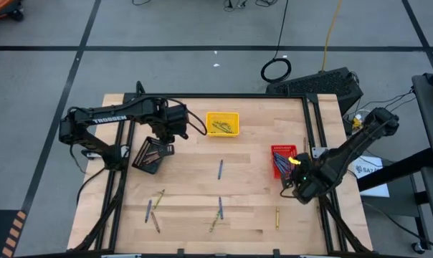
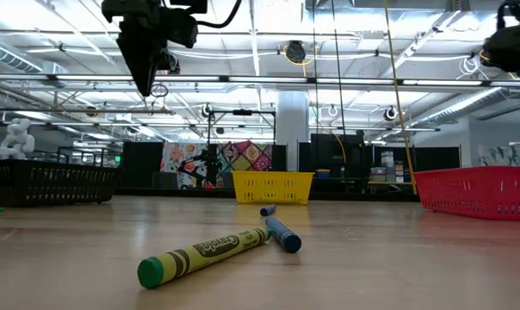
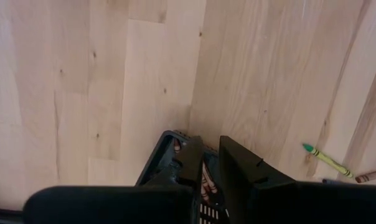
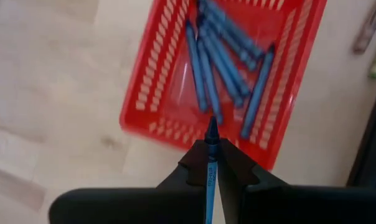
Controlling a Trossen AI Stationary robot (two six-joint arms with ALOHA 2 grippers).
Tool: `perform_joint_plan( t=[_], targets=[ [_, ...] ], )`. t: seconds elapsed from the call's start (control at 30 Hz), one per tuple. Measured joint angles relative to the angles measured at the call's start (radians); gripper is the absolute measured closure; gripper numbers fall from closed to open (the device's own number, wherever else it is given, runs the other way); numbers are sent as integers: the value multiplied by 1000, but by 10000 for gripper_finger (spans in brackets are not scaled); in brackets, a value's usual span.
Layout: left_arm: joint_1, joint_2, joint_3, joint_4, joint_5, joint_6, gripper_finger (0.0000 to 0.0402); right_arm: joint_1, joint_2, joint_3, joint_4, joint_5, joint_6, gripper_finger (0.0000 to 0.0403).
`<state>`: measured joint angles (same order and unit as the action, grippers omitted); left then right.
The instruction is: Sort crayons
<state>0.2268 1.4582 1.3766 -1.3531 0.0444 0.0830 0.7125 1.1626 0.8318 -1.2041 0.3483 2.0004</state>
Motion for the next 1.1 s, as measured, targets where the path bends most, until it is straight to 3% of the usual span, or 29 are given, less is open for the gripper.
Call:
perform_joint_plan(
  t=[0.67,1.1],
  targets=[
    [0,0,0,9,-61,-44,356,-329,-45,0,-40,18,-397,403],
    [0,0,0,27,-61,-42,356,-463,-45,-34,65,-69,-582,403]
  ],
)
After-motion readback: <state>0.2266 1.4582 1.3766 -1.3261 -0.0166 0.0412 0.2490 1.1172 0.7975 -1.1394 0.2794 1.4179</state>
